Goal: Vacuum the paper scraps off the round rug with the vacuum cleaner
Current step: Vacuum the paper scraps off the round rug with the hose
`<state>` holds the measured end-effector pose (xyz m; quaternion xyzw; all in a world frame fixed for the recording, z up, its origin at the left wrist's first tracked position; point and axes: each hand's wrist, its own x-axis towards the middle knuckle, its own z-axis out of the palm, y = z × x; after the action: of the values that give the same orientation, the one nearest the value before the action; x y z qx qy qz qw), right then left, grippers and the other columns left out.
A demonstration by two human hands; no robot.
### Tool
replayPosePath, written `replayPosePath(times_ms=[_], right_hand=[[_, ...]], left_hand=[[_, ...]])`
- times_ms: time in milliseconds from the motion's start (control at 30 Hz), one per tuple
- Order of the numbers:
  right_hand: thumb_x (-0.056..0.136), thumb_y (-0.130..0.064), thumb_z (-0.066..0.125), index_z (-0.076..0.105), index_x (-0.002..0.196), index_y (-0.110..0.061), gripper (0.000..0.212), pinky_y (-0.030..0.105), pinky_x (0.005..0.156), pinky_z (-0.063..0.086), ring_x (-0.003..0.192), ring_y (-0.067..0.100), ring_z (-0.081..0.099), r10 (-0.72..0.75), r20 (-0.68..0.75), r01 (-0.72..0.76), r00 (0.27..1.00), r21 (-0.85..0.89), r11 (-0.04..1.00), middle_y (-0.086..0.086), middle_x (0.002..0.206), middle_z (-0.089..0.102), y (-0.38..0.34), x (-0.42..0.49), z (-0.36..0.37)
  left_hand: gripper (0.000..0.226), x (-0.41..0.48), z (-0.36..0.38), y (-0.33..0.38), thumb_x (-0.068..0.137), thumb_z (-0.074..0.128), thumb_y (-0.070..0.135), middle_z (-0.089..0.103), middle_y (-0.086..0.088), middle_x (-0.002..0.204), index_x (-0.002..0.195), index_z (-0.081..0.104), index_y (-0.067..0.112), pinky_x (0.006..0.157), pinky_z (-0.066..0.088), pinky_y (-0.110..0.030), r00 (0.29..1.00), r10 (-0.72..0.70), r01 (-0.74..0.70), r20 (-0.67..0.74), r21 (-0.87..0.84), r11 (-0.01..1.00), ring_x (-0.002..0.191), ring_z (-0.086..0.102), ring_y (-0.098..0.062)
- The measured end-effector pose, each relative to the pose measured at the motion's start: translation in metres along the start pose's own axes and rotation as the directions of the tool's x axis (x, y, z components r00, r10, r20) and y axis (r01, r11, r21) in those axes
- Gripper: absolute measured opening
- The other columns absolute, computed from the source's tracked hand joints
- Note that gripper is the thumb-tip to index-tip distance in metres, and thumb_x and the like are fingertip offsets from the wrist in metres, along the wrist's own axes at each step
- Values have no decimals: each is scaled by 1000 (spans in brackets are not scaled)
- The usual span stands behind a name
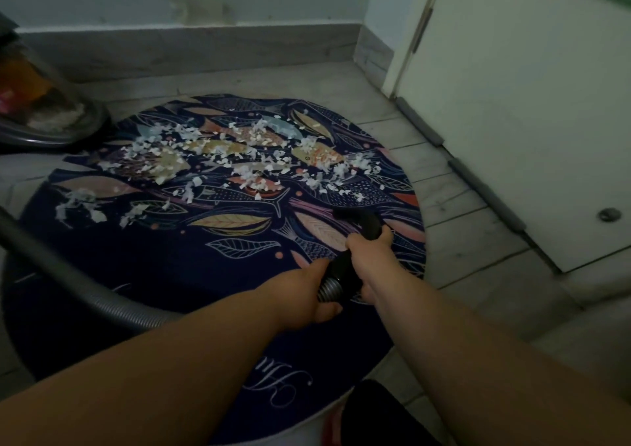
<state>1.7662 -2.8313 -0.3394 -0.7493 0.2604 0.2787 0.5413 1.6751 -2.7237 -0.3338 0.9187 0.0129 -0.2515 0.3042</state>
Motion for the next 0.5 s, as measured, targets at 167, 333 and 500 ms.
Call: replayPosePath(times_ms=[167, 333, 500], right_hand=[[96, -18, 52, 5, 155, -44, 80, 50, 82, 55, 95, 34, 57, -19, -58, 25, 998, 105, 994, 15, 114, 55, 0, 13, -25], [94, -18, 53, 9, 156, -39, 79, 52, 86, 55, 92, 32, 57, -39, -105, 51, 994, 112, 992, 13, 111, 52, -10, 26, -40], [98, -19, 50, 3, 157, -40, 78, 34, 53, 44, 75, 24, 49, -51, -87, 57, 995, 72, 996, 7, 88, 42, -21, 35, -40]], left_hand=[[69, 26, 2, 18, 88, 61, 42, 56, -12, 125, 142, 26, 17, 85, 41, -26, 999, 44, -44, 9, 41, 998, 111, 56, -28], [66, 47, 1, 31, 86, 62, 44, 59, -10, 121, 139, 29, 22, 86, 45, -29, 999, 53, -53, -7, 39, 998, 107, 57, -26], [69, 58, -2, 30, 88, 59, 46, 56, -9, 125, 143, 23, 23, 83, 39, -28, 1000, 16, -15, -24, 66, 998, 111, 55, -27]])
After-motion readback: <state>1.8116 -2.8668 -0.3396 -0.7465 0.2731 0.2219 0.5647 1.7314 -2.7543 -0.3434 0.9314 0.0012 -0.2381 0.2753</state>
